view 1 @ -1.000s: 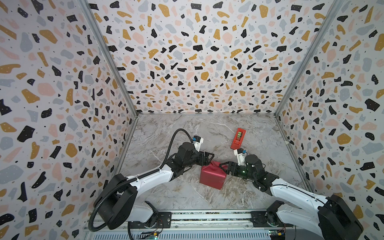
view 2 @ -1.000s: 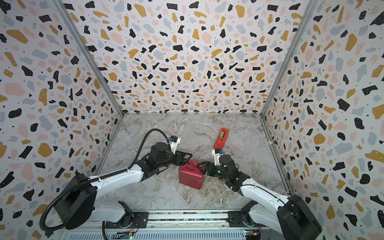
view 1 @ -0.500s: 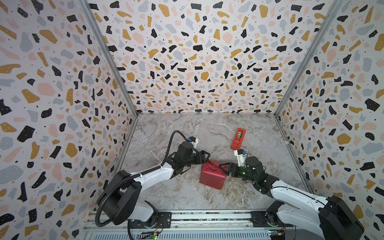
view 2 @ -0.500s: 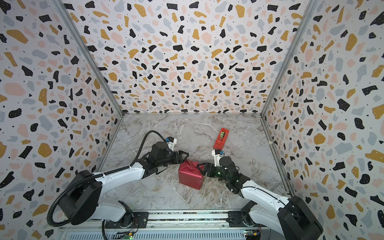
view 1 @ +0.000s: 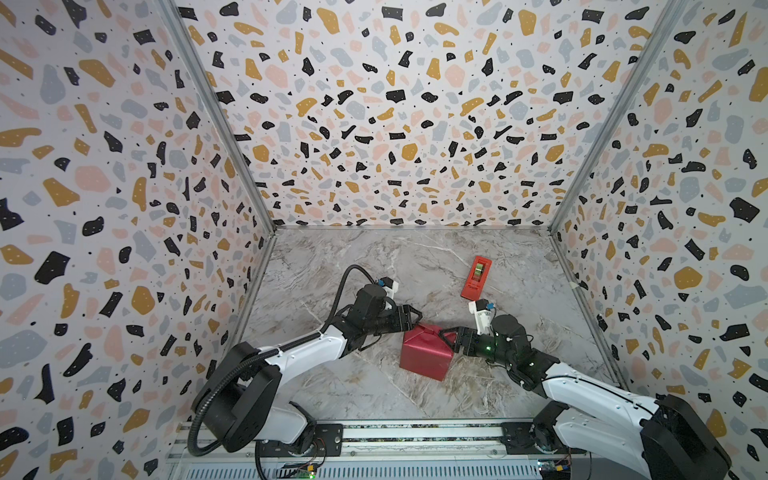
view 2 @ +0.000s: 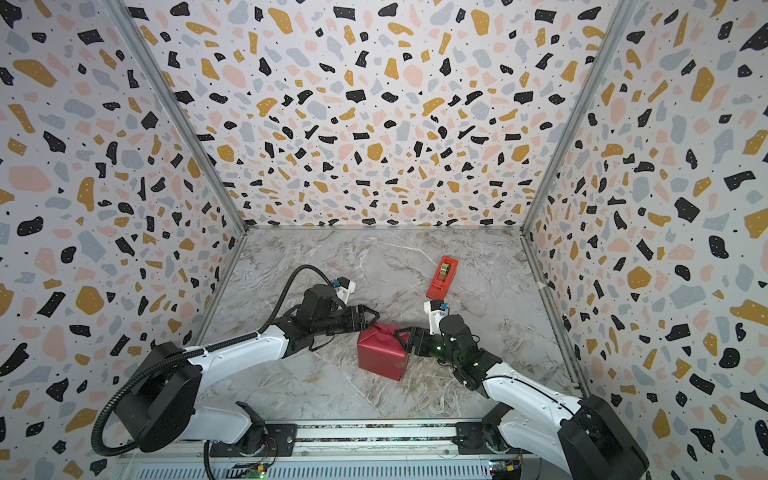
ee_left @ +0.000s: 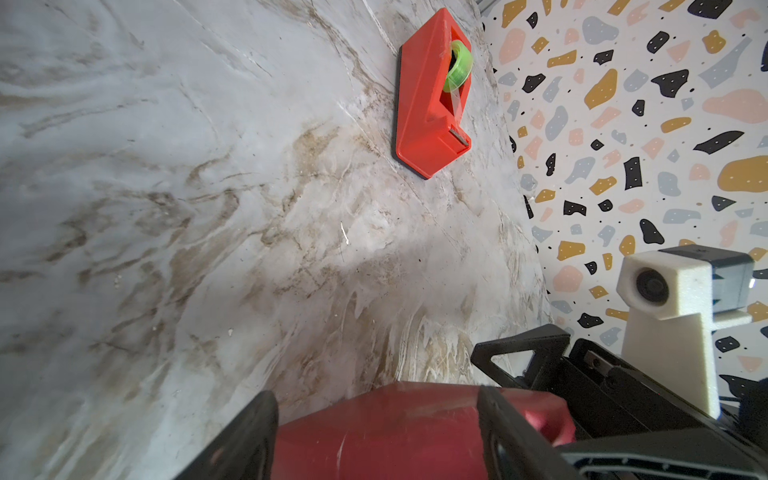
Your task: Wrap the gift box in paper
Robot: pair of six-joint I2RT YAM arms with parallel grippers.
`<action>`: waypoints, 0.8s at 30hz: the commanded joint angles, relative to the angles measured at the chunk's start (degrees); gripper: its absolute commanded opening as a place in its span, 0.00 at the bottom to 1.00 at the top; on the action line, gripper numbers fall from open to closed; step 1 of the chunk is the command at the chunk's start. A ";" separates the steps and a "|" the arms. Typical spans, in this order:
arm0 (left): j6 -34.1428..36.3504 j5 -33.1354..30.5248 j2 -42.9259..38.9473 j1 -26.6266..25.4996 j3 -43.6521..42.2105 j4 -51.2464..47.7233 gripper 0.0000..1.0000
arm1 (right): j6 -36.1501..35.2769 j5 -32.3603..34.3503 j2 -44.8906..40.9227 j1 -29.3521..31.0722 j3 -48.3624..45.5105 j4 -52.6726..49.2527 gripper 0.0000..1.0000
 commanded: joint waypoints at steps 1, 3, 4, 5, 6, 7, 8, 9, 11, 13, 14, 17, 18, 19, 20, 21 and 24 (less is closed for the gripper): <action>0.69 1.60 -1.23 0.06 -1.18 1.32 0.77 | -0.83 0.77 -0.75 0.54 -0.65 -2.07 0.83; 1.00 2.11 -1.26 0.06 -1.57 1.71 0.77 | -0.81 0.90 -0.84 0.55 -0.35 -2.22 0.83; 1.10 2.58 -1.26 0.06 -1.87 2.04 0.78 | -0.77 0.98 -0.82 0.53 -0.26 -2.30 0.83; 1.12 2.98 -1.25 0.06 -2.24 2.36 0.78 | -0.82 1.10 -0.86 0.50 -0.13 -2.33 0.83; 1.28 3.13 -1.20 0.08 -2.52 2.37 0.78 | -0.81 1.13 -0.84 0.50 0.05 -2.47 0.84; 1.55 3.15 -1.21 0.06 -2.65 2.37 0.78 | -0.81 1.13 -0.84 0.51 0.18 -2.50 0.84; 1.70 3.37 -1.12 0.06 -2.95 2.44 0.78 | -0.73 1.13 -0.84 0.53 0.37 -2.51 0.84; 1.86 3.50 -1.00 0.06 -3.14 2.37 0.78 | -0.78 1.17 -0.84 0.50 0.56 -2.57 0.84; 2.33 3.41 -1.13 0.06 -3.69 2.37 0.78 | -0.78 1.31 -0.85 0.50 1.00 -2.73 0.84; 2.88 3.07 -1.24 0.06 -4.25 2.16 0.78 | -0.69 1.39 -0.83 0.50 1.34 -2.83 0.84; 3.37 2.82 -1.26 0.06 -4.45 2.01 0.78 | -0.54 1.34 -0.93 0.50 1.53 -2.69 0.84; 4.67 2.23 -1.48 0.06 -5.20 1.89 0.78 | -0.11 1.32 -1.17 0.51 2.30 -2.55 0.85; 5.14 1.93 -1.57 0.06 -5.44 1.93 0.78 | 0.02 1.45 -1.28 0.50 2.65 -2.51 0.86; 5.49 1.65 -1.68 0.06 -5.63 1.93 0.78 | 0.20 1.48 -1.36 0.50 2.98 -2.58 0.86; 6.06 1.50 -1.72 0.06 -5.77 1.93 0.78 | 0.37 1.47 -1.34 0.50 3.48 -2.54 0.86; 6.44 1.18 -1.70 0.06 -6.00 2.00 0.78 | 0.49 1.48 -1.28 0.50 3.96 -2.61 0.86; 8.12 0.45 -1.70 -0.03 -6.07 1.92 0.78 | 0.70 1.24 -1.02 0.50 5.09 -2.74 0.87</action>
